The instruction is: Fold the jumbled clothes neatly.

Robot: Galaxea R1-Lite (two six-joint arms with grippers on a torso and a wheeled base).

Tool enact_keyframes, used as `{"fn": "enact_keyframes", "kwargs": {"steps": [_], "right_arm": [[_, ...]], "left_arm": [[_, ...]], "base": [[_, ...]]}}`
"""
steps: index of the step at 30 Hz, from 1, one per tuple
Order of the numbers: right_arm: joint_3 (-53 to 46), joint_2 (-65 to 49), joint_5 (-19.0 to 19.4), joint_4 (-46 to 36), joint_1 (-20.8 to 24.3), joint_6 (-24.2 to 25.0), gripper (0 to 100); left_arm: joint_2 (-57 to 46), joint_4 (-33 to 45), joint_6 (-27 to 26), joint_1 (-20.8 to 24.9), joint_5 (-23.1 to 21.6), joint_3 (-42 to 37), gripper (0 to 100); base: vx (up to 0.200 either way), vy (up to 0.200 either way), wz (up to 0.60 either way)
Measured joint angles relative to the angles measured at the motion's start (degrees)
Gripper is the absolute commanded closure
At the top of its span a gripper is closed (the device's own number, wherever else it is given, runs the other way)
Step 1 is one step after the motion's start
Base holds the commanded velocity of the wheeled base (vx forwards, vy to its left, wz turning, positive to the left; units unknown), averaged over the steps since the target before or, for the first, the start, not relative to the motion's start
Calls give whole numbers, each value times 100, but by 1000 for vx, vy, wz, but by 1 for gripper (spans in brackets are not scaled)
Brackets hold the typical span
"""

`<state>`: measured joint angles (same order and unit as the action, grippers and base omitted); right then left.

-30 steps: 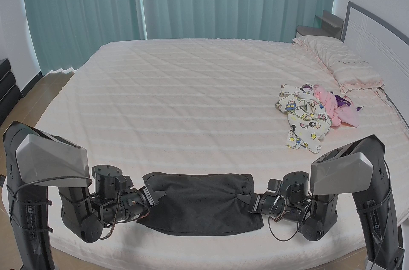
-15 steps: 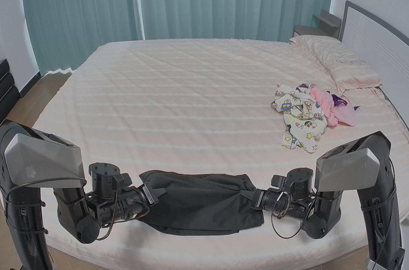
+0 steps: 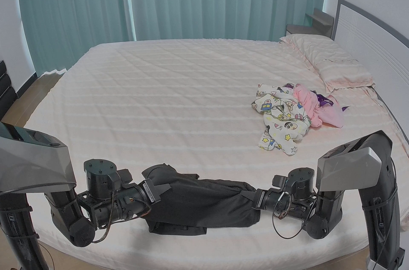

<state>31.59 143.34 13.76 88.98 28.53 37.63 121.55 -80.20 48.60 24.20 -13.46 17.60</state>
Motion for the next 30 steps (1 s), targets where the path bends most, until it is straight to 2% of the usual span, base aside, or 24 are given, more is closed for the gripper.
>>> {"fn": "enact_keyframes", "kwargs": {"steps": [17,18,23,30], "right_arm": [[5,-1,2,0,2,7,100],[5,-1,0,0,2,16,0],[18,2,13,0,9,222,0],[-17,-21,-49,-5,-85,246,0]], "left_arm": [[-367,0,15,239,33,-30,100],[-383,-2,26,254,46,-30,100],[-468,0,69,282,71,-30,100],[-667,26,77,374,88,-24,100]], "base": [[0,-200,0],[0,-200,0],[0,-200,0],[0,-200,0]]}}
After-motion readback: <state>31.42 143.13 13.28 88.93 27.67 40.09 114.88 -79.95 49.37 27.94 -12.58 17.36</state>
